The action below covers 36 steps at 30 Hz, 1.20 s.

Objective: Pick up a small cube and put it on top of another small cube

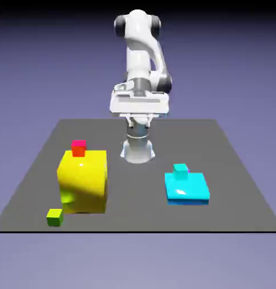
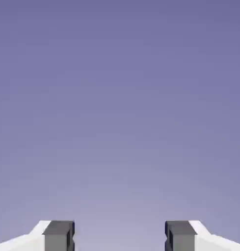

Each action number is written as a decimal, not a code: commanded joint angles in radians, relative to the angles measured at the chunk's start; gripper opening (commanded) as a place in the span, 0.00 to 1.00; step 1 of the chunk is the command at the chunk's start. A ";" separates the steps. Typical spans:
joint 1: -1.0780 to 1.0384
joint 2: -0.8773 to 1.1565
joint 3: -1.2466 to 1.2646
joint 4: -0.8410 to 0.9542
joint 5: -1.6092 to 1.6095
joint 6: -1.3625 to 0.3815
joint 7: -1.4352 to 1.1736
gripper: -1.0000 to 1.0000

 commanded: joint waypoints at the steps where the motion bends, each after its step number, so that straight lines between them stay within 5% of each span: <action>1: 0.005 0.036 -0.021 0.028 0.012 -0.027 -0.017 0.50; 36: 0.164 1.305 -0.747 1.013 0.449 -0.974 -0.626 0.50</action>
